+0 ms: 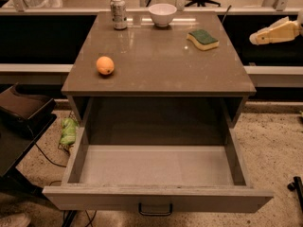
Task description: Move sponge near orange
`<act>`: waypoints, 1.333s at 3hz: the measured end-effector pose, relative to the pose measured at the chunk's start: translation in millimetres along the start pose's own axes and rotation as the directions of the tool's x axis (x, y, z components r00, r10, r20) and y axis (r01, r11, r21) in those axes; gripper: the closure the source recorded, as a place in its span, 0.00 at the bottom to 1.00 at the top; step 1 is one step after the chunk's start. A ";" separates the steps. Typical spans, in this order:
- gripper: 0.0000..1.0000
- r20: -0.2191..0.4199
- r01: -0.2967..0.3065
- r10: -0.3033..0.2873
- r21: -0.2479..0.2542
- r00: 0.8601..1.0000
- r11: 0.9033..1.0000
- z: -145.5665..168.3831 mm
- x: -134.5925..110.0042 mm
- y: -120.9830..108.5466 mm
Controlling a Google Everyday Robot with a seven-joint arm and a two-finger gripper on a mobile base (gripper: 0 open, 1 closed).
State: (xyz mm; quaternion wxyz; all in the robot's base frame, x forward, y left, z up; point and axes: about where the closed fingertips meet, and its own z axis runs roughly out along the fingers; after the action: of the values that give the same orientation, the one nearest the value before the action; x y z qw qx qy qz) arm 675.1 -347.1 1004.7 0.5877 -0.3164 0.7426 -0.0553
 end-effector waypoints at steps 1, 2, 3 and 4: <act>0.00 0.053 -0.055 0.057 -0.036 0.997 0.998 21.7 0.5 8.8; 0.00 0.105 -0.120 0.132 -0.114 0.986 0.986 81.1 6.5 20.2; 0.00 0.138 -0.106 0.121 -0.112 0.983 0.988 135.6 -3.2 12.1; 0.00 0.122 -0.066 0.077 -0.089 0.990 0.994 175.6 -4.3 7.0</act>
Offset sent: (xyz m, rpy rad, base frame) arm 0.1560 0.0527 -0.0451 0.3240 -0.0528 0.1834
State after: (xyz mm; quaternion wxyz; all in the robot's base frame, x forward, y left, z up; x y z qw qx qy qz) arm 832.1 -288.3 951.9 0.6207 -0.3171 0.7169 0.0175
